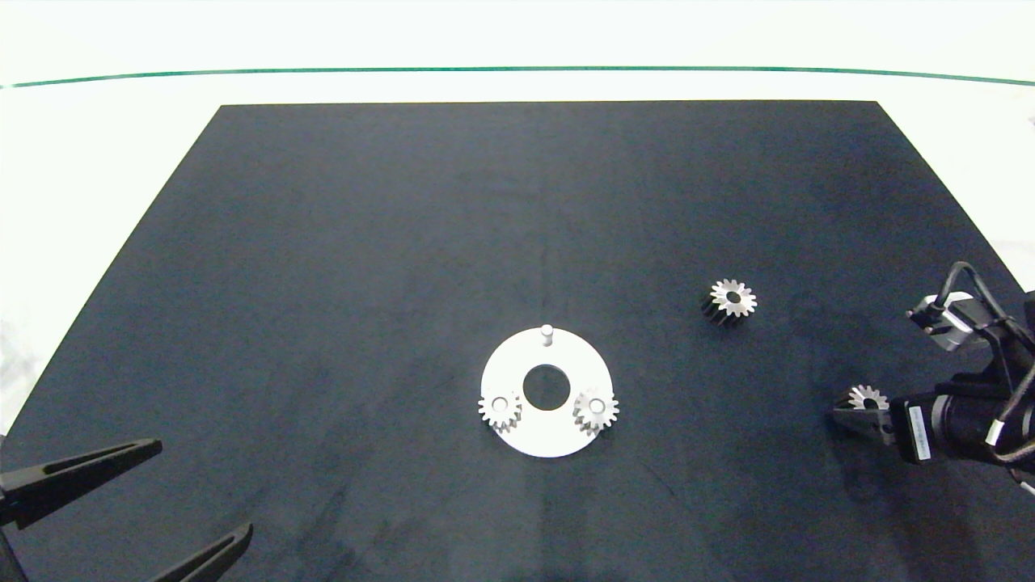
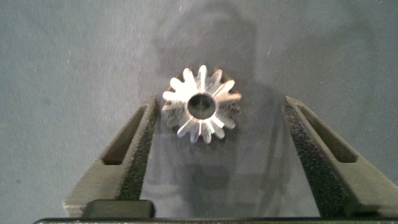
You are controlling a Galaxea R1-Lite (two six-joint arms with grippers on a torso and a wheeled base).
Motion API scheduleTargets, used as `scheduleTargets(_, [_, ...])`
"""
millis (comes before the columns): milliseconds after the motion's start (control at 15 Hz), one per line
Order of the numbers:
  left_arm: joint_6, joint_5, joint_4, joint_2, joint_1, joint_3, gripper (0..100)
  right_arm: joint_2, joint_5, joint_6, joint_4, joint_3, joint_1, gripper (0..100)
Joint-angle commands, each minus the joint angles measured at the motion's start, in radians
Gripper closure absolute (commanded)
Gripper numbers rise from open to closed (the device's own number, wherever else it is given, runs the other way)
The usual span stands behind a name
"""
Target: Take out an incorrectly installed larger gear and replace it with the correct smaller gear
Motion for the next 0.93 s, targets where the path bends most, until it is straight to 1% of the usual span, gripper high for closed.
scheduleTargets(67, [0.001,0.000,-0.001,0.001,-0.001,0.000,0,0.005,0.009,0.011,-0.017,0.000,0.000,28])
scheduleTargets(733, [-0.001,0.002,-0.001,-0.005,0.001,0.012,0,0.012,0.012,0.013,-0.018,0.012,0.000,48])
scheduleTargets(933, [0.001,0.002,-0.002,-0.009,0.001,0.015,0,0.010,0.013,0.013,-0.029,0.013,0.000,54])
